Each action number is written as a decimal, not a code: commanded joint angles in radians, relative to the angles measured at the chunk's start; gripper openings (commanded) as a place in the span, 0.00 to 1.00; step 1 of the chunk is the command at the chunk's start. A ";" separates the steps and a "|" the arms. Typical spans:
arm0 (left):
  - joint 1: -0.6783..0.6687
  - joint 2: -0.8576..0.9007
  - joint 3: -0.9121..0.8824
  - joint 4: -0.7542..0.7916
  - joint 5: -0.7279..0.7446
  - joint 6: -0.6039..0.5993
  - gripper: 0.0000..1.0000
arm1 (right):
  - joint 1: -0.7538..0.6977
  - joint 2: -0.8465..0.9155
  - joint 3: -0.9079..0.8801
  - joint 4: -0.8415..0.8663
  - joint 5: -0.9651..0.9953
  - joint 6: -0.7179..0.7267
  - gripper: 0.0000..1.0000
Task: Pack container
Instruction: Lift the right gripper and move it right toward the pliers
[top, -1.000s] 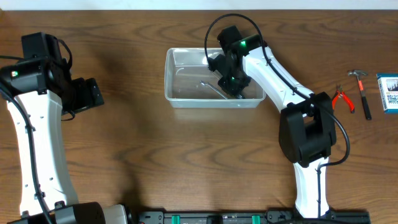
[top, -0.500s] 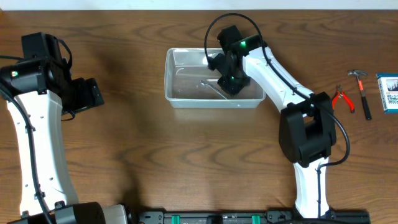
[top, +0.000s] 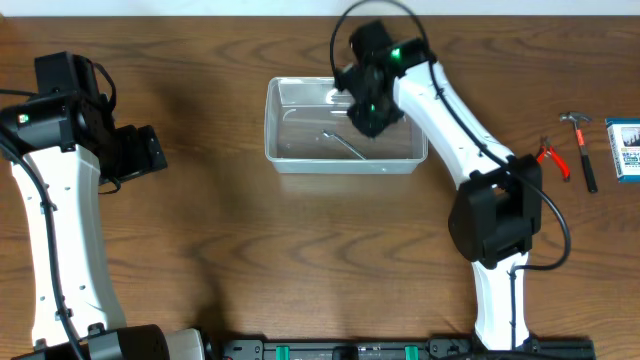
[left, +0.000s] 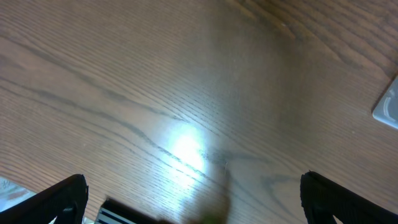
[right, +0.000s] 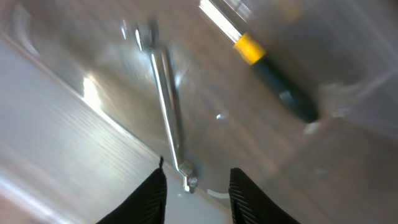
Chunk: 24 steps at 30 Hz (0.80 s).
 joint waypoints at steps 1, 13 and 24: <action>0.004 -0.010 0.022 -0.006 -0.002 -0.006 0.98 | -0.030 0.004 0.164 -0.056 0.000 0.084 0.37; 0.004 -0.010 0.022 -0.005 -0.002 -0.006 0.98 | -0.225 -0.071 0.513 -0.373 0.151 0.237 0.58; 0.004 -0.010 0.022 -0.006 -0.001 -0.006 0.98 | -0.365 -0.191 0.484 -0.451 0.185 0.344 0.99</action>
